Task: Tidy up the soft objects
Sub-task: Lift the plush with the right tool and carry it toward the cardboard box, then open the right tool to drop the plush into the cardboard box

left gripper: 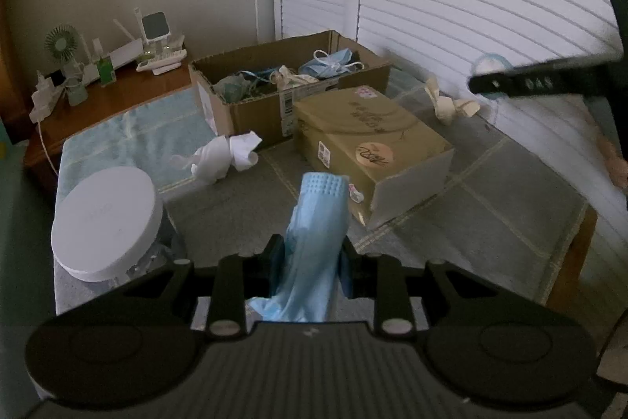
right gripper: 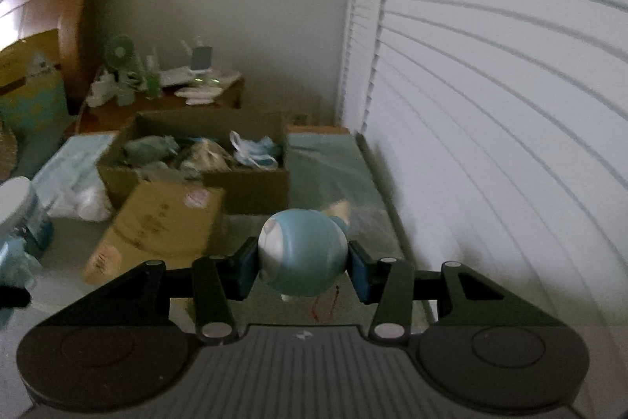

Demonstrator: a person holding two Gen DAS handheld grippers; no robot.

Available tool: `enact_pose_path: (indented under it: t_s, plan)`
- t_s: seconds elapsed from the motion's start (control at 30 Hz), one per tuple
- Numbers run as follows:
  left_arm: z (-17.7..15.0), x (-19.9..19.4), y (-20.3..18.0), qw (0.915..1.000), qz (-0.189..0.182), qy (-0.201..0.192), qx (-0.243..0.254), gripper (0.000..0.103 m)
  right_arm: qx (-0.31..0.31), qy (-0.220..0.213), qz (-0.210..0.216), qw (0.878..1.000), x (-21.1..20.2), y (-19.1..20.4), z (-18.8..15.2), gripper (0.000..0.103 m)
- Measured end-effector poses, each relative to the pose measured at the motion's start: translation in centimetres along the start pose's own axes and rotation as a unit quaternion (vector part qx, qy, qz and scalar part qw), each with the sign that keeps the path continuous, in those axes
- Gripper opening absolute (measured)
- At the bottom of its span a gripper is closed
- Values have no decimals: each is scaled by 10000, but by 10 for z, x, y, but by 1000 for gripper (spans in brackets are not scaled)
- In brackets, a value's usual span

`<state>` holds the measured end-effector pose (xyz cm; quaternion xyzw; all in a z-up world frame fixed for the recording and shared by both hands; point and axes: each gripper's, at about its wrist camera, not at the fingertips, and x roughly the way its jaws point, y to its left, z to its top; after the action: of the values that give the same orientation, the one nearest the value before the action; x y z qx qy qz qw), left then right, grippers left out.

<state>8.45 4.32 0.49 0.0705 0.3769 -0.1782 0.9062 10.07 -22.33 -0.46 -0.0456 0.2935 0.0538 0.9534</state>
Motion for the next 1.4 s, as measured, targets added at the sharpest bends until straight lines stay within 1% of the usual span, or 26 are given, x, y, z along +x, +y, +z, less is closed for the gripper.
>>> enact_pose_path:
  t_s: [0.27,0.43,0.53,0.7,0.93,1.0,1.07,1.13,1.17,1.27,1.4]
  plan:
    - [-4,0,3,9999,29,6,-139,27,-299,-190,391,9986,26,17,46,53]
    - [-5,0,7,9996,96,-1,-254,27,-626,-221,742,9950,49,41,76,53]
    - [-5,0,8,9994,130,-13,-307,27,-770,-166,1002,9918,67,59,92,53]
    - [-3,1,10,9991,164,-14,-395,27,-1067,-66,1302,9857,94,89,111,53]
    - [-1,4,14,9985,269,42,-470,27,-1316,23,1627,9779,122,123,126,54]
    - [0,4,15,9983,289,30,-509,27,-1333,65,1705,9763,127,128,127,67]
    - [0,3,17,9980,301,29,-550,27,-1365,28,1737,9753,127,131,126,87]
    - [0,3,18,9978,315,37,-574,27,-1380,-43,1745,9749,125,133,124,95]
    - [0,3,19,9978,317,43,-580,27,-1371,-41,1777,9745,124,132,123,98]
    - [1,3,19,9978,319,37,-583,27,-1325,-28,1848,9738,114,126,119,102]
    - [4,0,16,9980,324,28,-537,27,-1326,-52,1819,9743,94,117,111,103]
